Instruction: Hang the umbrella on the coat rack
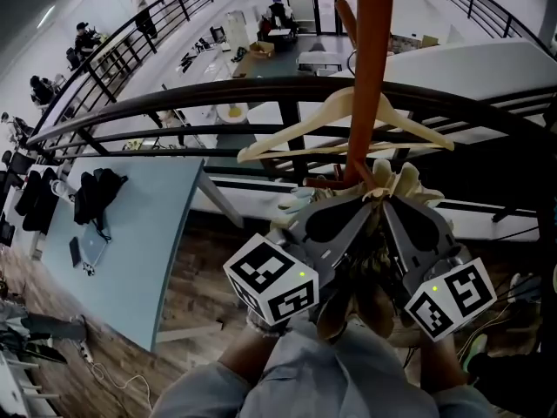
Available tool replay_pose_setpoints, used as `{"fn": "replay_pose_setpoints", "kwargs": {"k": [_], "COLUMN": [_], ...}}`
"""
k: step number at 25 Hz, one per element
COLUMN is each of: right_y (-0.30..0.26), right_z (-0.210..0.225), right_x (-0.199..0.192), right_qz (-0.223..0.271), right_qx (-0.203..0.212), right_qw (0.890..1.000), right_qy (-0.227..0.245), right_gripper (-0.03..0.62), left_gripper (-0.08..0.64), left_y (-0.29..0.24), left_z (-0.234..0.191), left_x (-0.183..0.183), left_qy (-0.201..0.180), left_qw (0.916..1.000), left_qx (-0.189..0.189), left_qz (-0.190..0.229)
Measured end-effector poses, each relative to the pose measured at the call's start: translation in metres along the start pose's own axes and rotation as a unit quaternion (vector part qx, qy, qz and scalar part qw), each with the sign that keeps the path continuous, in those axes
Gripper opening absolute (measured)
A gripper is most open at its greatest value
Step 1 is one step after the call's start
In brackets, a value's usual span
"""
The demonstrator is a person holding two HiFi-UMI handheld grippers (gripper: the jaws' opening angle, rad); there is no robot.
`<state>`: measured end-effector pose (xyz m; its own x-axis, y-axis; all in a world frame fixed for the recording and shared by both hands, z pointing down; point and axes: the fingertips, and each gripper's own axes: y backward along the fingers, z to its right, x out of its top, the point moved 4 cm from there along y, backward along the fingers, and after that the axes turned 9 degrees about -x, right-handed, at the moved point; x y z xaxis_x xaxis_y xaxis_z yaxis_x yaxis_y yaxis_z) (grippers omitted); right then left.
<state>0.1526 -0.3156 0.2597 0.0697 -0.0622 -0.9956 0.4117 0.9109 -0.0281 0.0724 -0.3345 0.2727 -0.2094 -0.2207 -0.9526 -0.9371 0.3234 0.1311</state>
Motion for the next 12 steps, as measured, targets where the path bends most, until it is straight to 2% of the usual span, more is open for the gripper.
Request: {"fn": "replay_pose_setpoints", "kwargs": {"k": [12], "right_y": [-0.024], "right_z": [0.013], "right_x": [-0.008], "right_qz": [-0.017], "right_qx": [0.023], "right_qw": [0.999], "right_qy": [0.026], "right_gripper": [0.005], "left_gripper": [0.008], "left_y": [-0.009], "left_z": [-0.019], "left_x": [-0.005], "left_qy": [-0.022], "left_qw": [0.9992], "left_qx": [0.033], "left_qz": [-0.009]}}
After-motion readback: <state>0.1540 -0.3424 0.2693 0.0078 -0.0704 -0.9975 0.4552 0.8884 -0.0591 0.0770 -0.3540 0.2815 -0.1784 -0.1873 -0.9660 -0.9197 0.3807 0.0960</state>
